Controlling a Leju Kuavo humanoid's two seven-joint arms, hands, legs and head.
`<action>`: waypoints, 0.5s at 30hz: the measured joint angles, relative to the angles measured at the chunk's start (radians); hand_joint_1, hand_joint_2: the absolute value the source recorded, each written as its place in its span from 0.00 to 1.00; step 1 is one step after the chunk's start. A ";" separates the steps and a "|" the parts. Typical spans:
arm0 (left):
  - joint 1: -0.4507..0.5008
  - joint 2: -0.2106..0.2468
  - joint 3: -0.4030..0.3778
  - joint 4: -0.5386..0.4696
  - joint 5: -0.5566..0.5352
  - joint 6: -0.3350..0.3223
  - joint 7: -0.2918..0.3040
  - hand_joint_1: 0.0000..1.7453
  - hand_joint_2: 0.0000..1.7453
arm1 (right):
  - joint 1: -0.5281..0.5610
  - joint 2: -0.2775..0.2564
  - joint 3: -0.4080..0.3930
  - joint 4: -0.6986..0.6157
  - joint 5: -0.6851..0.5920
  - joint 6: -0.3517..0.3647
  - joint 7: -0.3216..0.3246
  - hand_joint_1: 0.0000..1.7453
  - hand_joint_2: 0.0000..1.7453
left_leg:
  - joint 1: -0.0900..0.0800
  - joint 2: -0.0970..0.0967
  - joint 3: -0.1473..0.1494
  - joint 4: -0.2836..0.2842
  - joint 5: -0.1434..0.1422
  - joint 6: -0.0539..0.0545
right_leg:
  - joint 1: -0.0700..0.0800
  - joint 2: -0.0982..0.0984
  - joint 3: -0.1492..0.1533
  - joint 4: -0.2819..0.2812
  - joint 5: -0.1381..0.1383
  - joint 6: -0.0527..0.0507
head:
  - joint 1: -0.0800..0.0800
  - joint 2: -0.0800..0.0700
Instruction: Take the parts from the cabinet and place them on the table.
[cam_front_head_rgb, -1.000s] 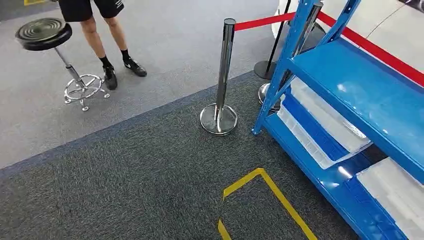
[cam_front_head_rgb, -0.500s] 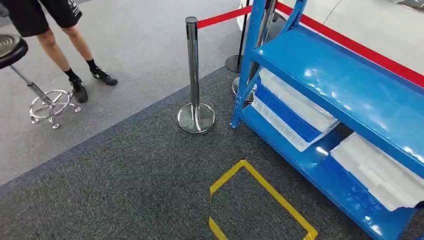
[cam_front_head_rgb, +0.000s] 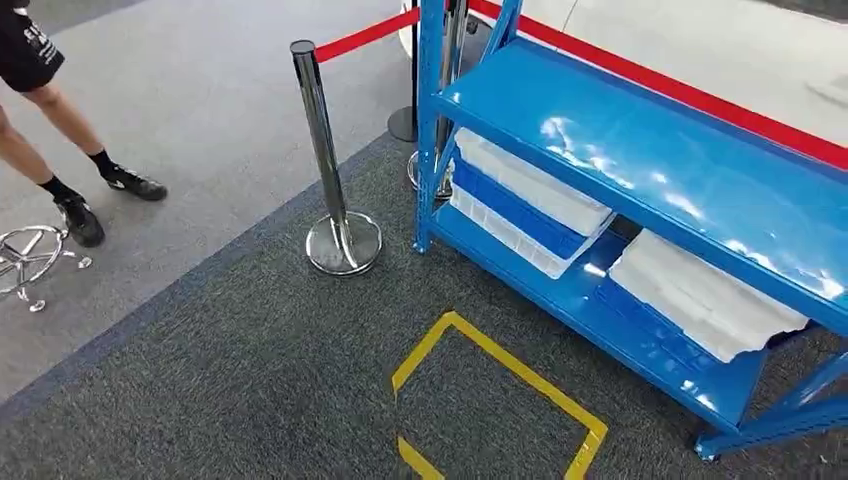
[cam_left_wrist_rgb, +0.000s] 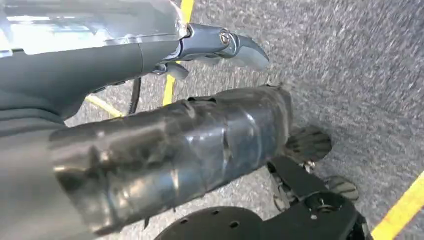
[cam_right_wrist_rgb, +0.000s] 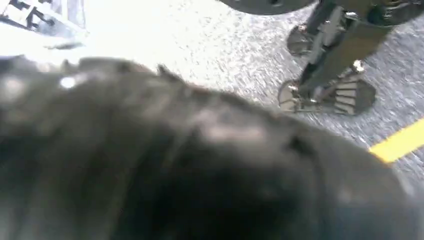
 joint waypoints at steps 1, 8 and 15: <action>0.000 0.002 0.003 0.000 0.013 -0.004 -0.002 0.00 0.00 | 0.002 0.002 0.001 0.000 0.010 -0.008 -0.006 0.00 0.00 | -0.002 0.011 0.004 -0.005 0.001 0.005 | 0.005 -0.058 -0.009 0.024 -0.017 0.005 | 0.004 0.000; 0.013 -0.023 0.039 0.000 0.056 0.028 -0.005 0.00 0.00 | -0.009 0.015 0.025 -0.005 0.049 -0.053 -0.025 0.00 0.00 | -0.005 0.099 0.018 -0.003 -0.014 0.008 | -0.012 -0.140 -0.092 0.182 -0.042 0.023 | 0.006 0.000; 0.005 -0.032 0.047 0.000 0.048 0.037 0.001 0.00 0.00 | -0.017 0.026 0.026 -0.008 0.042 -0.064 0.005 0.00 0.00 | -0.011 0.154 0.046 -0.007 -0.036 -0.032 | 0.002 -0.157 -0.007 -0.004 0.009 -0.021 | 0.005 0.000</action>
